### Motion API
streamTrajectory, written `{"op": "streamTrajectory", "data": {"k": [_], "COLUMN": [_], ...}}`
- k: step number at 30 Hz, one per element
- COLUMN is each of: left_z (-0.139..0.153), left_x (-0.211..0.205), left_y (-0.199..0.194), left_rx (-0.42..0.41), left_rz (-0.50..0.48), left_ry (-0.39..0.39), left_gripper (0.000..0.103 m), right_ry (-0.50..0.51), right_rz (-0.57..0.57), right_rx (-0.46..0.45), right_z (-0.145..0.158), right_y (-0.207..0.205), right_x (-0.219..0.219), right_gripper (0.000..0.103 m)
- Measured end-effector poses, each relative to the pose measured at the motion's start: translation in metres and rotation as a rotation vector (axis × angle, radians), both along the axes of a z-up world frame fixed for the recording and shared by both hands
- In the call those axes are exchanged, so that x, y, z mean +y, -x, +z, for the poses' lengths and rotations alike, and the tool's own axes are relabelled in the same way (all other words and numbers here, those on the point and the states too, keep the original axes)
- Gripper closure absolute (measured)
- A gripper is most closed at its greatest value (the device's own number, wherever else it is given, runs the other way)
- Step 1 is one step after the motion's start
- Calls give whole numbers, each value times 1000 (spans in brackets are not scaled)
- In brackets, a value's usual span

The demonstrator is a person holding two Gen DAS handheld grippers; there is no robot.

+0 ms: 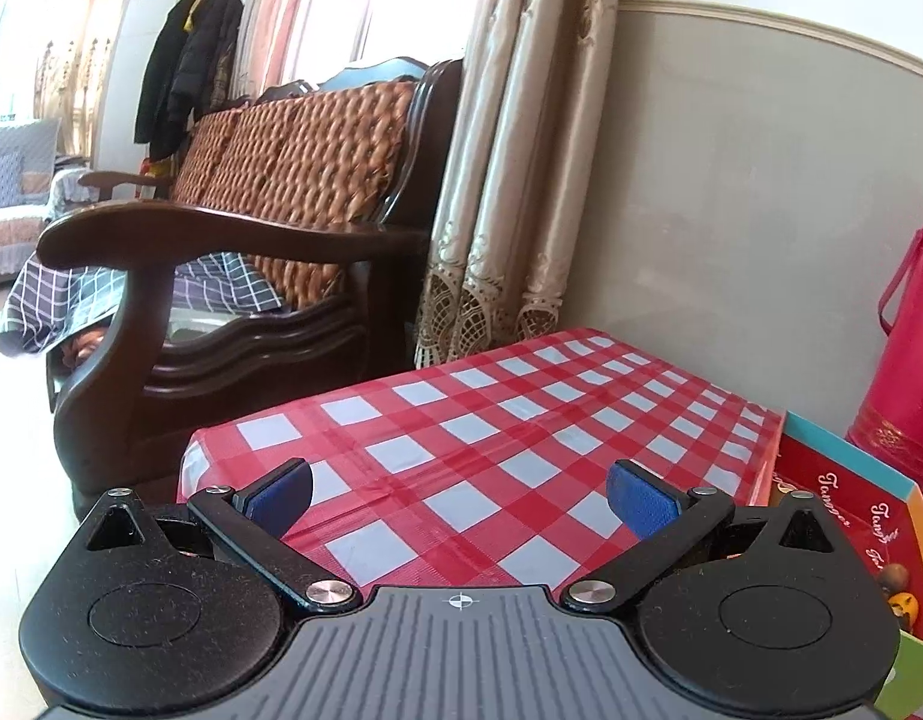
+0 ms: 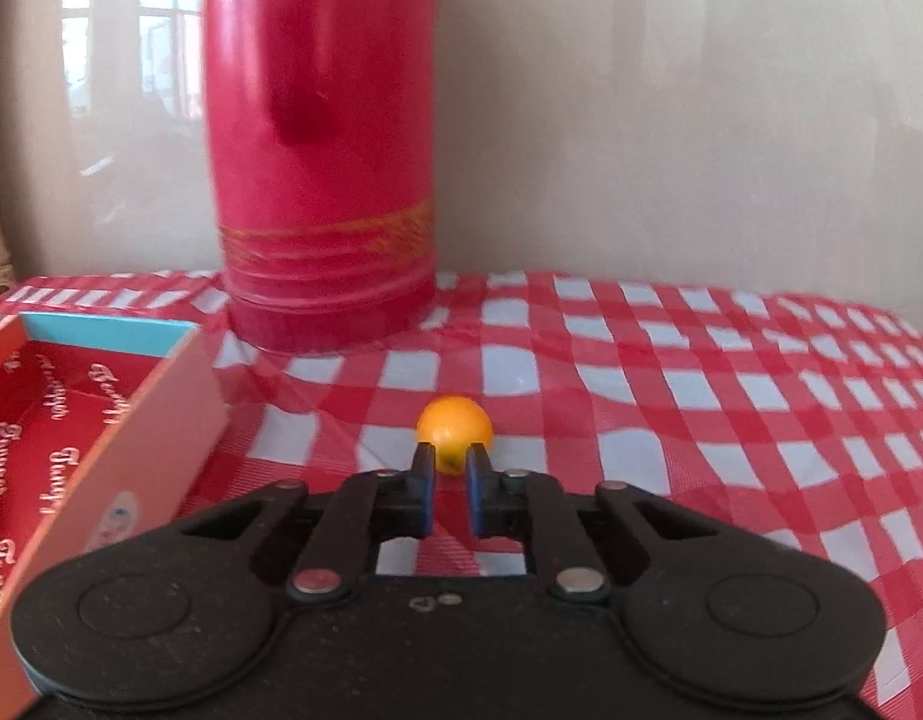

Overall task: Organize fruits
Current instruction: 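Move the right gripper to the small tangerine and close on it, then carry the tangerine with the right gripper into the box and release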

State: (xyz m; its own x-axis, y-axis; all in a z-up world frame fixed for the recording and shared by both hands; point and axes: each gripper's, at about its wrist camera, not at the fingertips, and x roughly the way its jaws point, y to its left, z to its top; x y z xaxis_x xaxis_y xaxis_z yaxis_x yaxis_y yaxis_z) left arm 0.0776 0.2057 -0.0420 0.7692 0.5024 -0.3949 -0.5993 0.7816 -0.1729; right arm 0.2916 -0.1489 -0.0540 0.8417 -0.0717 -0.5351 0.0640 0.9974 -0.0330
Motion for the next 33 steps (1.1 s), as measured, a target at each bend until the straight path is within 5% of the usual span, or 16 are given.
{"op": "streamTrajectory", "data": {"k": [16, 24, 29, 33], "left_z": [1, 0, 0, 1], "left_x": [7, 10, 10, 10], "left_y": [8, 10, 11, 10], "left_rx": [5, 8, 8, 16], "left_rz": [30, 32, 30, 27], "left_ry": [5, 5, 6, 10], "left_gripper": [0, 0, 0, 0], "right_ry": [-68, -64, -27, -26], "right_rz": [289, 523, 558, 410], "right_rx": [-163, -120, -110, -192], "right_z": [42, 33, 28, 37], "right_y": [52, 72, 83, 77], "right_x": [43, 98, 115, 89], "right_gripper": [103, 103, 87, 64]}}
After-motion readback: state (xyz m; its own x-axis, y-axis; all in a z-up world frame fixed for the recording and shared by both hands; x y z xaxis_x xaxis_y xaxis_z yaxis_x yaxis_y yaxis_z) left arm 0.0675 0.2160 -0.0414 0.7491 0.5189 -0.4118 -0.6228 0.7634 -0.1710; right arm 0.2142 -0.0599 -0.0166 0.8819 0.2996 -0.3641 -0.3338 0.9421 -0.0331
